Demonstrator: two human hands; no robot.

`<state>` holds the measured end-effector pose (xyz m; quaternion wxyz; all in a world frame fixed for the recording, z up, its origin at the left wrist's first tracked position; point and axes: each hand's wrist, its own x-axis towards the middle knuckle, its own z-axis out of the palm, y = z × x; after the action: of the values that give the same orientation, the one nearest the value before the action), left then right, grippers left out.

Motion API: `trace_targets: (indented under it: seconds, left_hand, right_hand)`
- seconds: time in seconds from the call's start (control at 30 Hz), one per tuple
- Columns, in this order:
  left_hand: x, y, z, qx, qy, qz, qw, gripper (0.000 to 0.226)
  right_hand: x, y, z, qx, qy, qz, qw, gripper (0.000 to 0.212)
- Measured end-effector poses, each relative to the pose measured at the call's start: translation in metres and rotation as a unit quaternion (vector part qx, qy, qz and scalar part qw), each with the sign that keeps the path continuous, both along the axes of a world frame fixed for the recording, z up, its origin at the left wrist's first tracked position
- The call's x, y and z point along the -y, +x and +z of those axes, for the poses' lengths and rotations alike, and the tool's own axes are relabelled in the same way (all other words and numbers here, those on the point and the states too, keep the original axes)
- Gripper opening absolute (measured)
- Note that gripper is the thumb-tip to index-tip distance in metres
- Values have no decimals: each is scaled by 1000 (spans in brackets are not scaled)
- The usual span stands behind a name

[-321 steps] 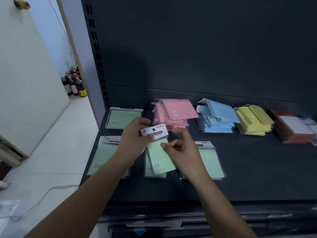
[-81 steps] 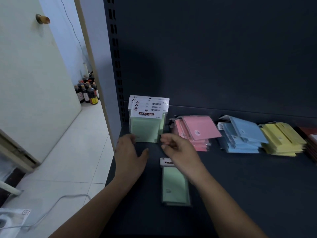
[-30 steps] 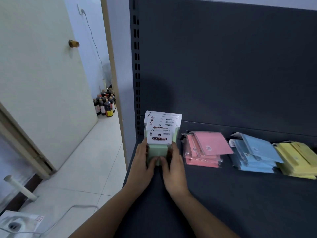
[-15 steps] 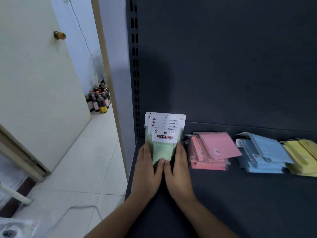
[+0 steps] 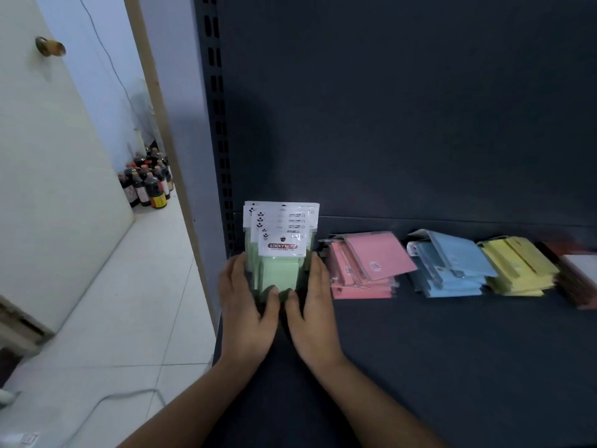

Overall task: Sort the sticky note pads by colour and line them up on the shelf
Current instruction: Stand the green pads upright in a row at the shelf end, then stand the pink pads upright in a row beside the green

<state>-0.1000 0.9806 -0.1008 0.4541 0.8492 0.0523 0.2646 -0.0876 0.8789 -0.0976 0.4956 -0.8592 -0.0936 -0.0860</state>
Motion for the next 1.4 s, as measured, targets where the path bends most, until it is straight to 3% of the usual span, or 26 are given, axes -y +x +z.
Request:
trace_targets:
  seconds: [0.13, 0.27, 0.37, 0.47, 0.57, 0.73, 0.8, 0.87, 1.0, 1.07, 1.17, 1.3, 1.4]
  left_hand:
    - [18, -10, 15, 131, 117, -36, 984, 30]
    - [60, 4, 36, 48, 49, -114, 991, 24]
    - [93, 25, 38, -78, 100, -59, 990, 35]
    - [118, 33, 38, -165, 120, 0, 979, 40]
    - [136, 35, 40, -159, 104, 41, 981, 38]
    - [153, 29, 48, -106, 97, 92, 985, 36]
    - [155, 21, 52, -44, 34, 78, 995, 31]
    - [155, 8, 58, 2, -84, 39, 996, 25]
    - [141, -18, 55, -26, -291, 0, 956, 14]
    - [127, -31, 49, -62, -349, 13, 935, 10]
    - [103, -49, 35, -99, -351, 38, 930, 14]
    - [74, -68, 17, -168, -255, 61, 950, 30]
    - [57, -77, 11, -199, -101, 71, 972, 28]
  right_hand:
    - [23, -11, 21, 103, 51, 5, 993, 43]
    - [78, -2, 49, 197, 78, -90, 973, 31]
    - [123, 19, 55, 83, 59, -142, 985, 33]
    - [149, 33, 51, -49, 23, -98, 994, 33]
    - [160, 40, 46, -135, 75, -38, 987, 17]
    - [177, 41, 42, -144, 159, -12, 977, 31]
    - [181, 35, 45, -133, 223, -5, 966, 27]
    - [184, 29, 46, -120, 281, -5, 952, 23]
    - [181, 13, 44, -125, 324, 35, 937, 25]
    - [176, 3, 39, -134, 306, 91, 938, 30]
    - [166, -10, 29, -167, 251, 172, 938, 40]
    - [142, -26, 18, -208, 141, 228, 941, 47]
    - [123, -35, 13, -152, 12, 230, 961, 50]
